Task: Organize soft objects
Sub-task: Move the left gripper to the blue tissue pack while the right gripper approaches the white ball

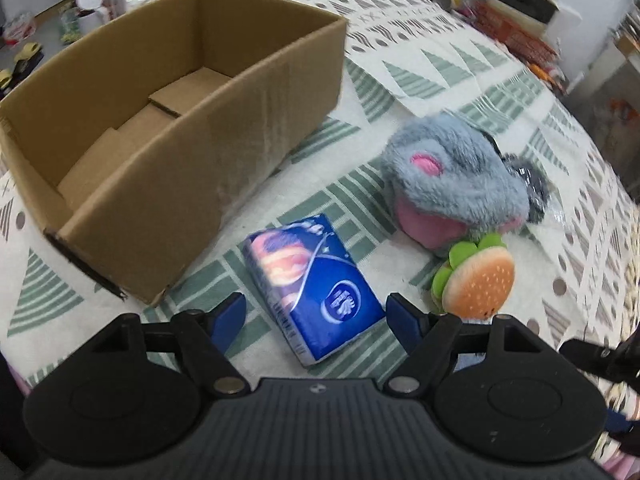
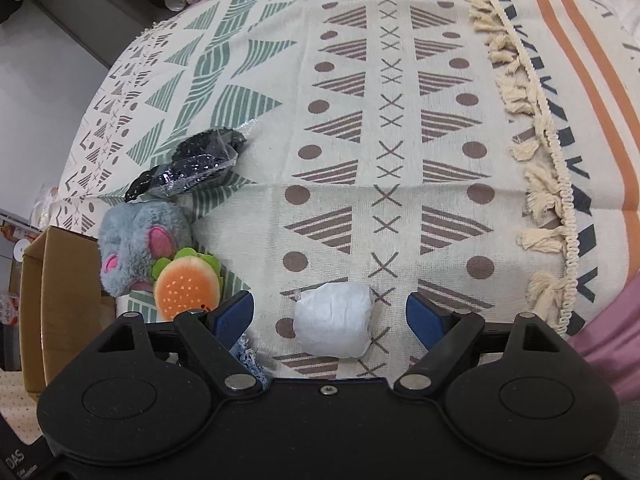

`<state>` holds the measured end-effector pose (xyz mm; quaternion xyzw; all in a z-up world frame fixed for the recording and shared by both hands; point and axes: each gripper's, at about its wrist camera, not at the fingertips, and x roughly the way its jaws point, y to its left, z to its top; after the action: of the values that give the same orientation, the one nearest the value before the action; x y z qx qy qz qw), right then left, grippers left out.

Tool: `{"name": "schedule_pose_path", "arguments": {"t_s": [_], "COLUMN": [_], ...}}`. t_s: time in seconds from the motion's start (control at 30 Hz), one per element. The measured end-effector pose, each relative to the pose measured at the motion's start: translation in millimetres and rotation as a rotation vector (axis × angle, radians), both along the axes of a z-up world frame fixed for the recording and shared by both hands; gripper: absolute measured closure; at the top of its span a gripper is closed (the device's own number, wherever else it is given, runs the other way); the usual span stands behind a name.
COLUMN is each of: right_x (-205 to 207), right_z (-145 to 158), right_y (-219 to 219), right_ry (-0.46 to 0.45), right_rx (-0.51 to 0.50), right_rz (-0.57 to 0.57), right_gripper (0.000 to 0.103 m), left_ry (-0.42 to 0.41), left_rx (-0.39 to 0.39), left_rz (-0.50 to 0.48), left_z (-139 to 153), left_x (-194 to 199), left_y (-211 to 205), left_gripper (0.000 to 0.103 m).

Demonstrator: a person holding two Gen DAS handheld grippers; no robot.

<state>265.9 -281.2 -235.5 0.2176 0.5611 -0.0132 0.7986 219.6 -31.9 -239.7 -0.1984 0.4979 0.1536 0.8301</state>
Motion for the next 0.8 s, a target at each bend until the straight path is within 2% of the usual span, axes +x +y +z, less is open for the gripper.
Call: {"name": "schedule_pose_path", "arguments": {"t_s": [0.27,0.37,0.5,0.63,0.8], "right_x": [2.1,2.0,2.7,1.3,-2.4], "right_z": [-3.8,-4.5,-6.8,-7.1,-3.4], "right_y": [0.8,0.1,-3.0,-4.3,-3.1], "right_ry": [0.001,0.001,0.017,0.023,0.011], "right_rx": [0.029,0.037,0.07,0.091,0.088], "right_rz": [-0.018,-0.018,-0.032,-0.045,-0.043], "right_gripper": [0.02,0.02,0.02,0.02,0.02], "left_ry": [-0.028,-0.025,-0.032,-0.041,-0.007], "left_rx": [-0.045,-0.042,-0.063,-0.073,-0.064], "left_rz": [0.076,0.082,0.091,0.054,-0.009], "left_z": [-5.6,-6.4,-5.8,-2.6,-2.6], "left_x": [-0.7,-2.7,-3.8,-4.7,-12.2], "left_y": [7.5,8.3,12.4,9.8,1.8], "left_gripper": [0.027,0.033,0.033,0.033,0.033]}}
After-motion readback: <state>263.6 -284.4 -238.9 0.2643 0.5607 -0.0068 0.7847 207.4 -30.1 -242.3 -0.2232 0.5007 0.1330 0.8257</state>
